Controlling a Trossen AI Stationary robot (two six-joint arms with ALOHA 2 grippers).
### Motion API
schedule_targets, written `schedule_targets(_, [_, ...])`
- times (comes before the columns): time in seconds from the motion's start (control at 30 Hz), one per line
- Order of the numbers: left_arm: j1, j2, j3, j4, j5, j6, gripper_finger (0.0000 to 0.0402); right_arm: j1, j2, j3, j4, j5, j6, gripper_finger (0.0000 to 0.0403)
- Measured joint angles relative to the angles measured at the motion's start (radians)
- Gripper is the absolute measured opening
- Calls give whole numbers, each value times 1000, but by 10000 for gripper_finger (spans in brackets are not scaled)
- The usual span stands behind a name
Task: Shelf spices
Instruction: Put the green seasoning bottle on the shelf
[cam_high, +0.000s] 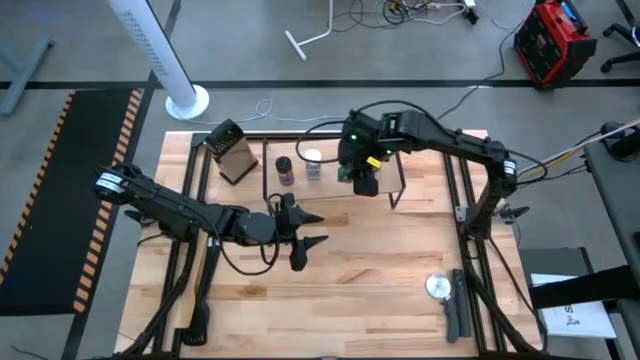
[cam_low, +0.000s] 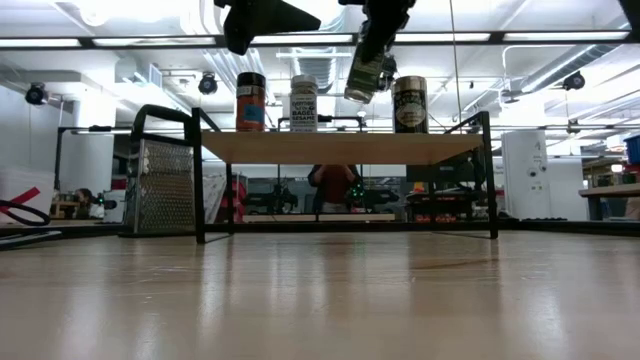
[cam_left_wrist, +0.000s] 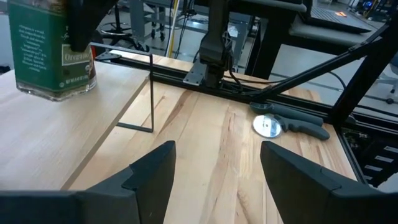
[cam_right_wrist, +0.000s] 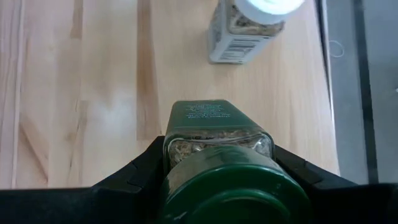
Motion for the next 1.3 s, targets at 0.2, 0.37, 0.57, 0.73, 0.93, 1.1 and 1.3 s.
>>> schedule_targets(0.2, [0,0,0,-3,7,-13,225,0,88,162,-98,-21,-29,179])
schedule_targets(0.37, [0,0,0,-56,48,-62,218,-4,144,222,-157,-41,-41,179])
schedule_targets(0.57, [-5,0,0,-128,87,-114,215,-27,177,221,-175,-54,-63,179])
schedule_targets(0.73, [-9,0,0,-162,136,-158,221,-44,193,220,-177,-60,-81,179])
schedule_targets(0.93, [-19,0,0,-173,139,-182,224,-61,215,220,-176,-60,-107,179])
schedule_targets(1.1, [-20,0,-3,-171,139,-202,224,-81,233,220,-179,-60,-110,179])
schedule_targets(1.3, [-23,0,-16,-170,139,-221,224,-90,246,219,-169,-60,-119,179])
